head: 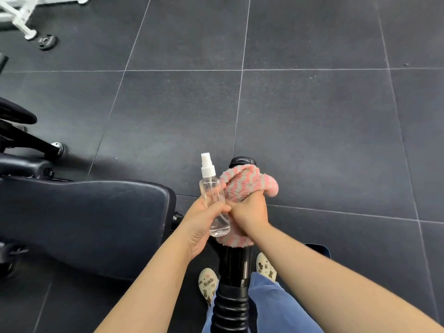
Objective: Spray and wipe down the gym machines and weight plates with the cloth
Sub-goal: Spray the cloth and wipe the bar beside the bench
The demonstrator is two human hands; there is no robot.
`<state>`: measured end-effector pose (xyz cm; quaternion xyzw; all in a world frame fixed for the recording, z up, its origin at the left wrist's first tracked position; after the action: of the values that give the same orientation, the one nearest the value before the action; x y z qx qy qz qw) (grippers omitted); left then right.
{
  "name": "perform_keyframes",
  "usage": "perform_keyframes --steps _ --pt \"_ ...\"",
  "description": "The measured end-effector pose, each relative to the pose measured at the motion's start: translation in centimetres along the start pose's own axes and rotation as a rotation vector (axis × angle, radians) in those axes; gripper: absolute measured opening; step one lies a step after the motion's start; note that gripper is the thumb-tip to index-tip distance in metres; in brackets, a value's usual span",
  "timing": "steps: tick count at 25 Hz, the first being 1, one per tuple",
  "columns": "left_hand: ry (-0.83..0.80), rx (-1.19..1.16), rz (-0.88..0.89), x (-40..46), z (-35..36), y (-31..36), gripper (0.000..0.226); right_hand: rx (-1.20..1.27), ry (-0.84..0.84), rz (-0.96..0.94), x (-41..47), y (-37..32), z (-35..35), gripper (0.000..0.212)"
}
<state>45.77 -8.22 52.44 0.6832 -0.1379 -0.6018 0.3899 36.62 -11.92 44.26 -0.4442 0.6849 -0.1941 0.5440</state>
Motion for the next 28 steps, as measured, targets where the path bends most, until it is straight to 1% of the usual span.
perform_keyframes --steps 2,4,5,6,7,8,9,11,12,13,14,15,16,18,20,21,22,24,26,27,28 --pt "-0.006 -0.025 0.002 0.3 0.4 0.2 0.048 0.301 -0.100 0.059 1.8 0.0 -0.6 0.065" --pt "0.001 -0.015 -0.014 0.6 1.0 0.3 0.044 0.509 -0.342 0.138 3.0 0.3 -1.7 0.052" --pt "0.009 -0.011 -0.018 0.7 1.2 0.3 0.042 0.554 -0.466 0.188 3.2 0.1 -2.4 0.051" --pt "0.015 -0.007 -0.011 0.8 1.4 0.4 0.039 0.567 -0.548 0.228 3.5 0.2 -2.6 0.053" --pt "0.022 -0.002 0.000 0.9 1.6 0.4 0.037 0.564 -0.567 0.247 3.9 0.3 -2.6 0.057" --pt "0.028 -0.002 0.001 0.9 1.8 0.3 0.036 0.558 -0.520 0.242 3.9 0.4 -2.4 0.061" --pt "0.029 -0.017 -0.001 0.9 2.0 0.3 0.036 0.539 -0.426 0.216 3.8 0.4 -1.8 0.066" --pt "0.031 -0.067 0.007 0.8 2.2 0.2 0.035 0.422 -0.186 0.089 2.6 0.6 -0.6 0.075" --pt "0.037 -0.070 0.007 0.8 2.1 0.0 0.033 0.307 -0.082 0.012 1.9 0.6 -0.2 0.075" --pt "0.042 -0.065 0.001 0.8 1.9 -0.1 0.033 0.153 -0.012 -0.055 1.5 0.5 0.1 0.072" --pt "0.041 -0.069 -0.010 0.8 1.6 -0.1 0.034 0.017 0.022 -0.103 1.4 0.3 0.2 0.068" --pt "0.036 -0.085 -0.025 0.9 1.3 0.0 0.034 -0.035 0.023 -0.127 1.5 -0.1 0.0 0.065" --pt "0.021 -0.095 -0.035 0.9 1.2 0.0 0.035 0.022 -0.010 -0.118 2.1 -0.4 -0.3 0.064" --pt "-0.013 -0.100 -0.038 1.2 1.4 0.3 0.040 0.274 -0.179 -0.018 3.9 -0.9 -1.5 0.065" --pt "-0.017 -0.112 -0.033 1.7 1.8 0.5 0.048 0.398 -0.382 0.059 5.5 -1.1 -2.4 0.076" --pt "-0.011 -0.105 -0.029 1.9 2.0 0.6 0.046 0.414 -0.430 0.088 5.8 -1.1 -2.5 0.081" --pt "-0.002 -0.095 -0.024 2.0 2.1 0.7 0.042 0.413 -0.426 0.093 5.9 -1.3 -2.5 0.082" --pt "-0.003 -0.085 -0.012 1.9 2.3 0.6 0.038 0.317 -0.272 0.038 4.8 -1.6 -2.2 0.075" --pt "-0.005 -0.108 -0.001 1.6 2.3 0.6 0.037 0.110 -0.048 -0.059 3.2 -1.6 -1.3 0.063" --pt "-0.001 -0.113 0.003 1.5 2.2 0.5 0.038 -0.018 0.032 -0.129 2.5 -1.8 -0.8 0.062" --pt "0.004 -0.121 0.002 1.6 2.0 0.4 0.038 -0.098 0.076 -0.193 2.4 -1.7 -0.4 0.064"
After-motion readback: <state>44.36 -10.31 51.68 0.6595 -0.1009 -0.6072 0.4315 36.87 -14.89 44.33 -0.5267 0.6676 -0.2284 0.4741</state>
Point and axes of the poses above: each hand's wrist, its own x-axis towards the middle knuckle, its own z-axis out of the palm, y = z × x, the point moved 1 cm from there along x, towards the middle knuckle, and after that the axes turned 6 degrees about y, right-handed, at the moved point
